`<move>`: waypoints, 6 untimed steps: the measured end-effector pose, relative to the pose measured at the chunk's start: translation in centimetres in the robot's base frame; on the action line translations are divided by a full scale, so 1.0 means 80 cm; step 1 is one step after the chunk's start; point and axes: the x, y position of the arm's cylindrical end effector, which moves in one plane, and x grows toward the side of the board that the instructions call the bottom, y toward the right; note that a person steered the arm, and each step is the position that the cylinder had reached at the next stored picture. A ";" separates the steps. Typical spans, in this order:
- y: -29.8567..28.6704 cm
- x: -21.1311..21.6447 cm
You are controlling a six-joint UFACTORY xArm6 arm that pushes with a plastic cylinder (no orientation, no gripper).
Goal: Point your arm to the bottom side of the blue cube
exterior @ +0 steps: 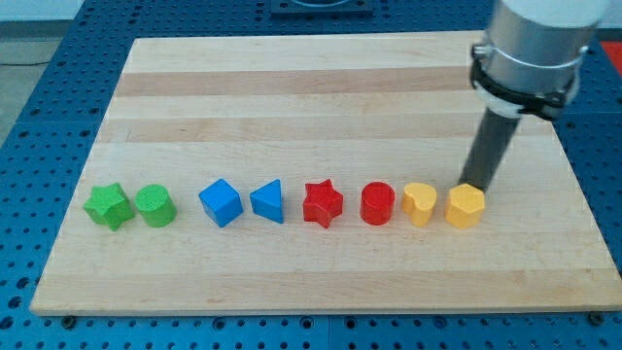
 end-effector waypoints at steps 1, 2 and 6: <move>0.044 0.026; 0.056 0.068; -0.312 0.124</move>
